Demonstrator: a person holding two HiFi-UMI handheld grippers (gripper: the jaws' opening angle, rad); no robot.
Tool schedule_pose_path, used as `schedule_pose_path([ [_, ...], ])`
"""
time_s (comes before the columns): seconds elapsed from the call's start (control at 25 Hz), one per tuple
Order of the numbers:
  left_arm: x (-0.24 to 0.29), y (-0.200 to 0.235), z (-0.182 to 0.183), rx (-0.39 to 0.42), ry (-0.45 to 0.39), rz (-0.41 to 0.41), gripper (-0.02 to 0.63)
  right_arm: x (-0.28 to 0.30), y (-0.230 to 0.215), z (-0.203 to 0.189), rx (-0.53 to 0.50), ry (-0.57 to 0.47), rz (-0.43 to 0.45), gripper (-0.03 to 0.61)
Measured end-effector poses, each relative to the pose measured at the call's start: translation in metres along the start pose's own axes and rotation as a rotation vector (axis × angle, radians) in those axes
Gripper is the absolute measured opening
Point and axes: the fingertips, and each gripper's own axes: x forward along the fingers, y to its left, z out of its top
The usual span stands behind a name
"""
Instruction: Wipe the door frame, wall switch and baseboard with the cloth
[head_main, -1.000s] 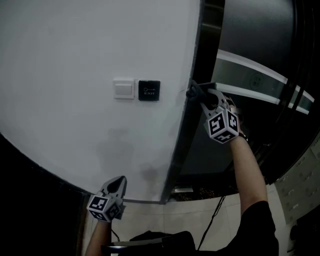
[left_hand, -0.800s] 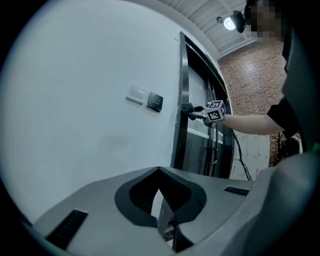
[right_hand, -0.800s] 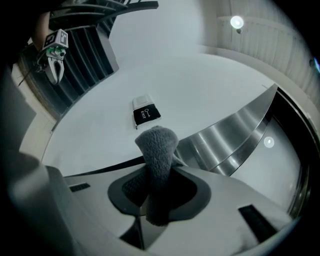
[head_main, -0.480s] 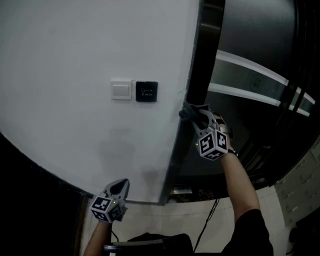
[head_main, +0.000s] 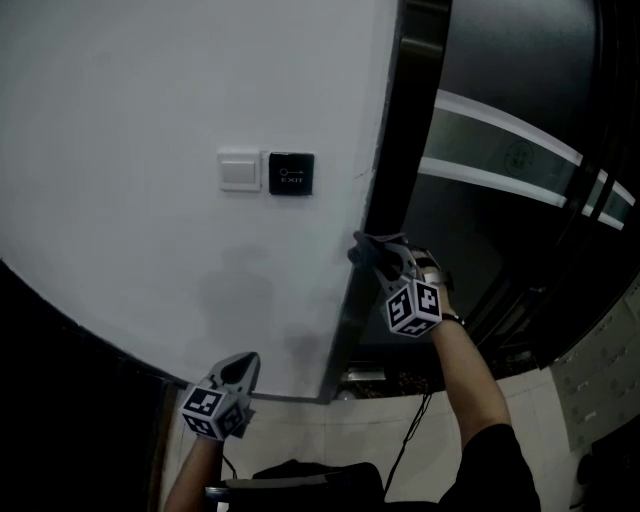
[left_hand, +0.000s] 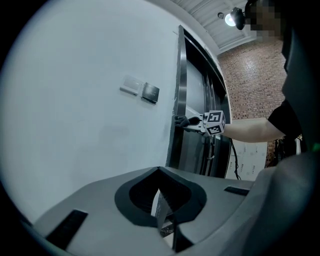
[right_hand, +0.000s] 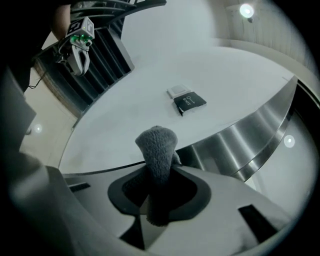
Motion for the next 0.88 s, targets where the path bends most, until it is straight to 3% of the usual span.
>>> schedule_pose_path([
  [0.88,0.004,0.002,-0.024,-0.023,0.058,0.015,-0.008,0.02,0.114,-0.041,0.131,0.035,0.219,0.089],
])
